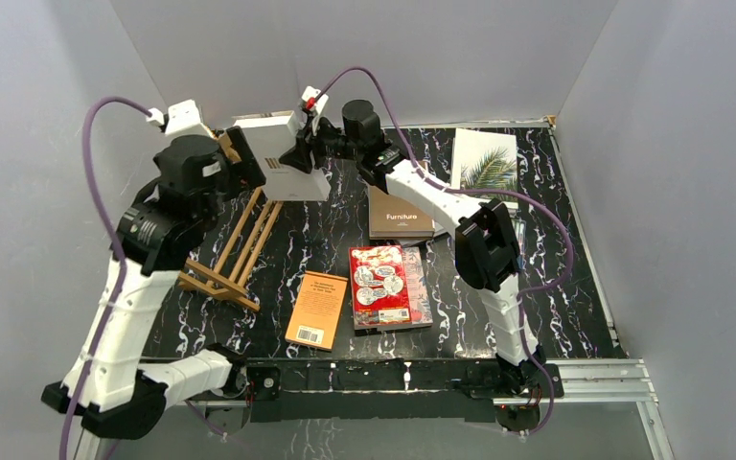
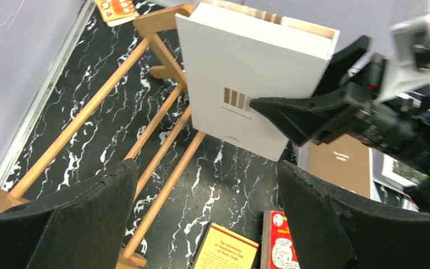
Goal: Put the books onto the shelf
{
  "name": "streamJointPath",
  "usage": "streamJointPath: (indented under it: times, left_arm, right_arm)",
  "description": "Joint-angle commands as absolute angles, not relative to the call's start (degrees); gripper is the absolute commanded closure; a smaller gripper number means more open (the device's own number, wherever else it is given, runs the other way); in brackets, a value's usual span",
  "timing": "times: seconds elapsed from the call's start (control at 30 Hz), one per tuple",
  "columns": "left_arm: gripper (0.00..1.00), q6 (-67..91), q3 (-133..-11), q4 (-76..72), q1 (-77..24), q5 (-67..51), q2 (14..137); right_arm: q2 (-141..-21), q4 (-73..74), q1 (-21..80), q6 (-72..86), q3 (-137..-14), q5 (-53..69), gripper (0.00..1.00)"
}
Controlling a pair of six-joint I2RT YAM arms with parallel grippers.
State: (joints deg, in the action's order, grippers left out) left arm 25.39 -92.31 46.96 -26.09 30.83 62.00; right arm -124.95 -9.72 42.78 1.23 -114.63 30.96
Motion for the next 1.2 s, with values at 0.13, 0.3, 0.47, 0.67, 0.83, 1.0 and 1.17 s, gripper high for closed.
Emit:
streamJointPath:
  times: [0.13, 0.3, 0.47, 0.67, 0.83, 1.0, 1.17]
  left_arm:
    - [0.07, 27.73, -92.41, 40.81, -24.83, 42.51, 66.03]
    - [0.1, 30.08, -91.03, 42.28, -15.78, 32.36, 70.4]
    - [0.14, 31.98, -86.59, 39.22, -1.25, 16.24, 71.23]
    - [0.16, 34.1, -84.7, 36.62, 11.37, -0.91, 75.96]
    - [0.24, 34.61, -81.77, 34.21, 14.02, -7.9, 78.11]
    - [0.27, 34.16, -78.96, 32.81, 14.39, -9.39, 78.45]
    - [0.27, 34.09, -77.33, 31.58, 14.41, -10.69, 79.54]
  right_arm:
    - [-127.14, -17.94, 43.76, 0.09, -118.21, 29.14, 0.65]
    - [-129.81, -16.26, 44.68, -2.09, -119.25, 28.77, 0.59]
    - [-130.81, -16.07, 45.25, -2.15, -119.2, 28.47, 0.57]
    - [-133.14, -13.35, 46.08, -4.54, -121.52, 25.06, 0.53]
    - [-135.23, -11.25, 46.27, -5.18, -123.77, 22.67, 0.44]
    - [-136.13, -10.99, 46.49, -5.22, -124.25, 21.11, 0.35]
    - [-135.89, -12.28, 46.49, -4.13, -123.08, 19.28, 0.31]
